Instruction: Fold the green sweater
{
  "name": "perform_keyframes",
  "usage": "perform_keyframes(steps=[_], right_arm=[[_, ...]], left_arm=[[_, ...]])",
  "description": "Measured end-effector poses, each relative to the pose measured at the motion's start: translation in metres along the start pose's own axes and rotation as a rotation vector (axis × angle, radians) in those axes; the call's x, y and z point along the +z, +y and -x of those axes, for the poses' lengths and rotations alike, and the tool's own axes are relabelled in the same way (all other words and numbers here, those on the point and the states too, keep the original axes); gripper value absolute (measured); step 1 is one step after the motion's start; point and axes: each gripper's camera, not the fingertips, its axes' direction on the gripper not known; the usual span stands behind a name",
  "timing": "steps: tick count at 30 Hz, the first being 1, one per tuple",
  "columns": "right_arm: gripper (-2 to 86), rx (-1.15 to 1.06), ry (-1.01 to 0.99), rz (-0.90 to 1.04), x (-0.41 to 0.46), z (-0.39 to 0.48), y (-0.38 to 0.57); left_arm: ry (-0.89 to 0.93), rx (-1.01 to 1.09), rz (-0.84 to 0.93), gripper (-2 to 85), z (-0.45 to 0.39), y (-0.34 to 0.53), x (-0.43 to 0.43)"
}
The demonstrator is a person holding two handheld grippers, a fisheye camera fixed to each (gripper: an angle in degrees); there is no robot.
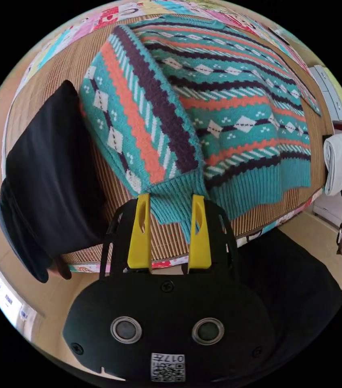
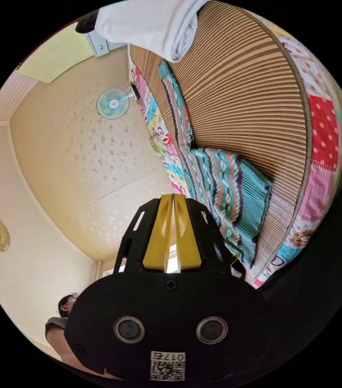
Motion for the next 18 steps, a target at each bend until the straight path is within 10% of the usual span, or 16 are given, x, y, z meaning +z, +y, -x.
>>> perform_keyframes(steps=[11,18], right_arm=[[0.3,-0.003,0.031,-0.269,-0.041,0.015,0.020],[0.4,-0.069,0.052,-0.442,-0.078,0.031,0.031]], left_arm=[[0.312,0.131,0.148,6.4,0.068,0.019,-0.080],[1.131,0.293,-0.392,5.2,0.197,0.135,-0.260]])
